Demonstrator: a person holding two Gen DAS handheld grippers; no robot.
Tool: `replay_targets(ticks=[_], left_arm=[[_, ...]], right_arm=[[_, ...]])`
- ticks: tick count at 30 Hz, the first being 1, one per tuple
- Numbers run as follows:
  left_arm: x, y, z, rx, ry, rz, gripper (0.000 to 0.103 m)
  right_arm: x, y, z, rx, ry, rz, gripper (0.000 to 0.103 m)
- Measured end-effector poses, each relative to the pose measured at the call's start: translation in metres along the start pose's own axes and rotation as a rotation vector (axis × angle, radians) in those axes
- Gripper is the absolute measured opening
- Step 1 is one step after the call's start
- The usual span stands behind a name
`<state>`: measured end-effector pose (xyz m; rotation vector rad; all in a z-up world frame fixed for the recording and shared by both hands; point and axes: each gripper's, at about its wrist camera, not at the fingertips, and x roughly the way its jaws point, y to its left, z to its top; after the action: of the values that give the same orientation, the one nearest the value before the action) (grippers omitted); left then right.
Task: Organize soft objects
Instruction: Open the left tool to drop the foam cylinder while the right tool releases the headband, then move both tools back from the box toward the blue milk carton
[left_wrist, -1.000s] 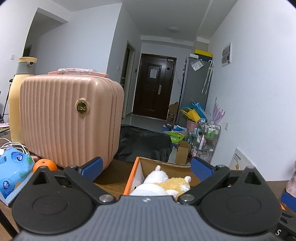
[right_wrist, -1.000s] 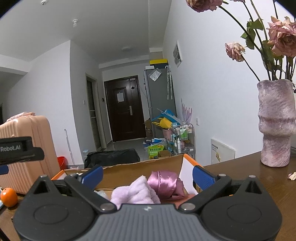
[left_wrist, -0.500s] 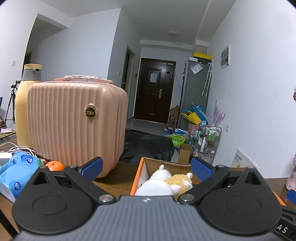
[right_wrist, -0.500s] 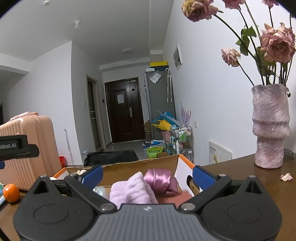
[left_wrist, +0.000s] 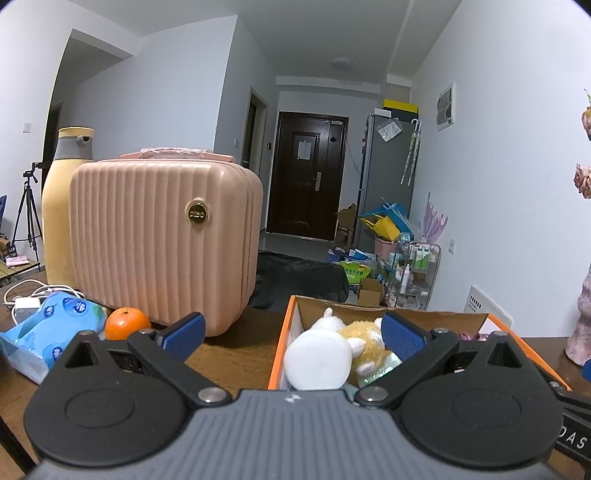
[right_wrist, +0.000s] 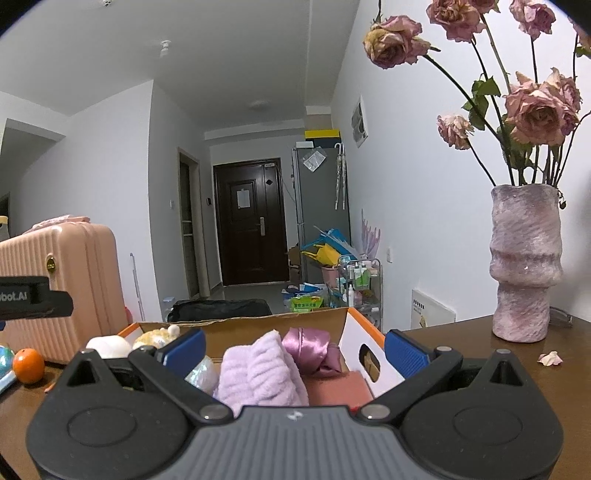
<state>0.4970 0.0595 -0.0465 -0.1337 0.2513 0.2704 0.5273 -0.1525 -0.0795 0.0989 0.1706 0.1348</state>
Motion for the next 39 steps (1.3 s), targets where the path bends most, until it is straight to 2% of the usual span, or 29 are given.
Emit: replay_targets(ticks=[39], left_arm=[[-0.103,0.021,-0.041,0.076,0.066,-0.010,0.103]], right_arm=[[-0.108,-0.024,-0.021,-0.073,0.046,0.006,0.103]])
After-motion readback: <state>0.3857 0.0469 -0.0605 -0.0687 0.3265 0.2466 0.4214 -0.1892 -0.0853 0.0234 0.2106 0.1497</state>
